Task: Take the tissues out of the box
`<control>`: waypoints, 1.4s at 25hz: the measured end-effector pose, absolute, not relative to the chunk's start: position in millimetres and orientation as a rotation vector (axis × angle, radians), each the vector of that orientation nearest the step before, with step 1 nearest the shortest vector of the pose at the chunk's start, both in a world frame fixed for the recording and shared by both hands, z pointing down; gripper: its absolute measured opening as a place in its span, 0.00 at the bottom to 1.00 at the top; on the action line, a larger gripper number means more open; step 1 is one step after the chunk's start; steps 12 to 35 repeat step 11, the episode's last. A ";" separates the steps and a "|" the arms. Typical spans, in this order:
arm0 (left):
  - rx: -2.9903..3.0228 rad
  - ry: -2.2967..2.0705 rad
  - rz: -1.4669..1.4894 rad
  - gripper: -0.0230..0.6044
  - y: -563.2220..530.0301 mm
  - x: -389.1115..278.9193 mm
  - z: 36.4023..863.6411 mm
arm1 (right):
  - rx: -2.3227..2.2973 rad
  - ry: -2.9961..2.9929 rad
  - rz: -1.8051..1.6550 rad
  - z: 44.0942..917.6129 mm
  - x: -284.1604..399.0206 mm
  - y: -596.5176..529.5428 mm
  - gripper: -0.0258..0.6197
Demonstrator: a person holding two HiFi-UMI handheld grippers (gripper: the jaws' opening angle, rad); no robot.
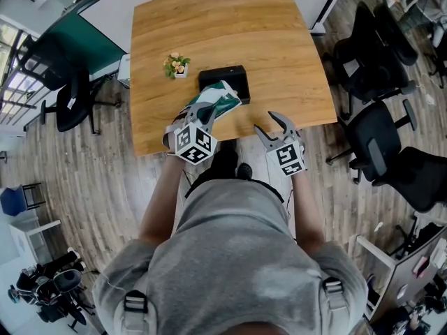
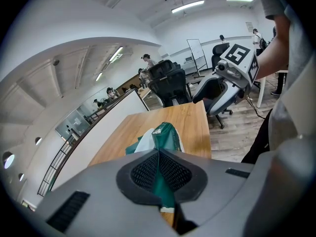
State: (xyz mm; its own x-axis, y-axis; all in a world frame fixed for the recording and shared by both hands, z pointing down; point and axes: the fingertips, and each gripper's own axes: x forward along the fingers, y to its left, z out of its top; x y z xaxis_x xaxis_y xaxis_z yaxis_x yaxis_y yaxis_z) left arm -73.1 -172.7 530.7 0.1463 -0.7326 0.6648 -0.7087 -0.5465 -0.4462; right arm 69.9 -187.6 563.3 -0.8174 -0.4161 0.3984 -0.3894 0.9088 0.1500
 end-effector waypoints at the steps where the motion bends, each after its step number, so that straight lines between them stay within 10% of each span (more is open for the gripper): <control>1: -2.359 1.480 -1.394 0.07 -171.5 -72.5 531.2 | 0.587 -2.640 -0.085 563.5 70.2 -186.3 0.40; 35: -2.364 1.448 -1.415 0.07 -163.7 -69.0 535.4 | 0.591 -2.625 -0.082 567.2 78.7 -177.0 0.40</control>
